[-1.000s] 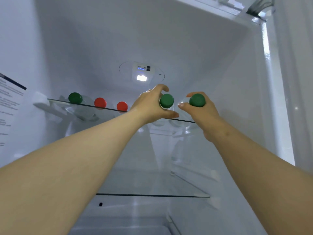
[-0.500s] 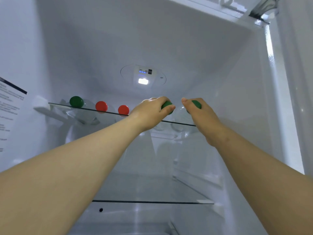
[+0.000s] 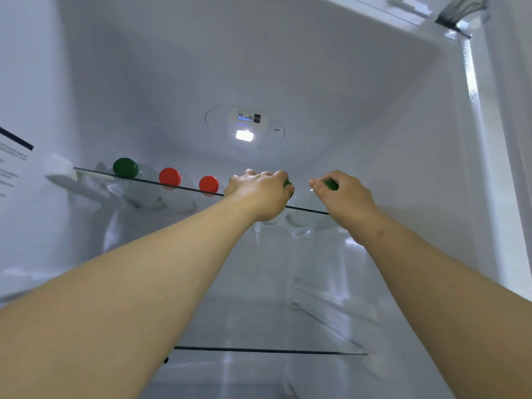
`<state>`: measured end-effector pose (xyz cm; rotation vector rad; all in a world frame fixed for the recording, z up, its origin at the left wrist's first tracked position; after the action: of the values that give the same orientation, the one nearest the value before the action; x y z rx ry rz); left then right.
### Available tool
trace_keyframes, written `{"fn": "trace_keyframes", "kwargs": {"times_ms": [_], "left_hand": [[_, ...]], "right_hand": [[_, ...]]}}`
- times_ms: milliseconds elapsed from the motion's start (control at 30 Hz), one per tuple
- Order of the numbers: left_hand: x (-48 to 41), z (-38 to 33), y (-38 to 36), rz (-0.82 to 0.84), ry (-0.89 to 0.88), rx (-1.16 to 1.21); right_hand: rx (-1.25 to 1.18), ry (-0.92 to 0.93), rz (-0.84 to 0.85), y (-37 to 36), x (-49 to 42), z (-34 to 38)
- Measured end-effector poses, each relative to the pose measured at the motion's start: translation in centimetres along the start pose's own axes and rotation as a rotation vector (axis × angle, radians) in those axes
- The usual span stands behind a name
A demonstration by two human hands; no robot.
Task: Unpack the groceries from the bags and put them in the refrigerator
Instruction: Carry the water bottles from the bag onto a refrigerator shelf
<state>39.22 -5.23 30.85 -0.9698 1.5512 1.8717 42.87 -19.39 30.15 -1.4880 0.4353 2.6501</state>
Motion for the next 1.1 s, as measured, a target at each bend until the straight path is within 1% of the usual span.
{"fn": "trace_keyframes", "kwargs": {"times_ms": [67,267,433,633,800,967,1100], "left_hand": [[-0.3,-0.1,0.2,0.073,0.001,0.004],[-1.2,0.0,1.0,0.266,0.005,0.041],[-2.1,0.0,1.1,0.358,0.015,0.037],[-3.0,0.2,0.9,0.385,0.006,-0.029],[-3.6,0.0,0.7,0.392,-0.015,-0.107],[-3.9,0.0,0.4,0.408,-0.015,-0.099],[-3.8,0.0,0.3,0.411,-0.027,-0.065]], "right_hand": [[0.048,0.01,-0.001,-0.1,-0.3,0.0],[0.137,-0.014,0.069,-0.9,-1.7,-0.1],[0.236,-0.04,0.14,-1.6,-2.5,0.2],[0.283,-0.146,0.194,-2.4,-4.0,-0.4],[0.308,-0.197,0.275,-2.7,-5.1,-0.8],[0.401,-0.217,0.374,-3.2,-5.9,-1.1],[0.446,-0.263,0.41,-3.7,-6.5,-1.2]]}}
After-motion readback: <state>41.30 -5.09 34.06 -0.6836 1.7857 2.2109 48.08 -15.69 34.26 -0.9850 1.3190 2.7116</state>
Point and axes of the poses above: each hand's wrist, its own x-axis away from the middle knuckle, its own y-axis out of the back of the hand, z = x × y, the point moved 1 cm from there along -x, towards the middle knuckle, and after that the axes turned 11 degrees about -x, right-handed, at the moved point
